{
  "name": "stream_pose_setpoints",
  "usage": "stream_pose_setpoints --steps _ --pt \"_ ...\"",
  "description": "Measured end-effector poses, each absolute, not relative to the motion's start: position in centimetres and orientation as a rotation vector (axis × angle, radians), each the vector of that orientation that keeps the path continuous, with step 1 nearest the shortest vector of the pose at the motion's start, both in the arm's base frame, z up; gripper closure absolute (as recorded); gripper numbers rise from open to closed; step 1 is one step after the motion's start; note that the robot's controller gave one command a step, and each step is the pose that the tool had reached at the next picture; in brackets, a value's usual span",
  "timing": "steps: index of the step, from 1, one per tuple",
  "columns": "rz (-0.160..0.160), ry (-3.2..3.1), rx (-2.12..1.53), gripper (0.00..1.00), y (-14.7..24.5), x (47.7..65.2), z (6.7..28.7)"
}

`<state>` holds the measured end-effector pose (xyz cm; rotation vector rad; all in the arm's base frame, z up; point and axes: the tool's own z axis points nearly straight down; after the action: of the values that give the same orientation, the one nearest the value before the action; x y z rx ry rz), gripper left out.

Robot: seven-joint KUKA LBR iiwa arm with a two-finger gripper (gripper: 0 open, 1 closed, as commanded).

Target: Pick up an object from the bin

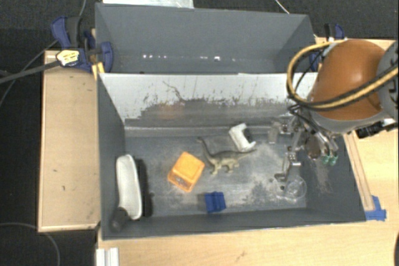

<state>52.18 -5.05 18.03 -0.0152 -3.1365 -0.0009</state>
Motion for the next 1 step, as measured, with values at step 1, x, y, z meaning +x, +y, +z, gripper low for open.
stream_pose_setpoints --steps 1 --pt "0.000 -3.144 -0.012 0.00 -5.04 52.32 18.49"
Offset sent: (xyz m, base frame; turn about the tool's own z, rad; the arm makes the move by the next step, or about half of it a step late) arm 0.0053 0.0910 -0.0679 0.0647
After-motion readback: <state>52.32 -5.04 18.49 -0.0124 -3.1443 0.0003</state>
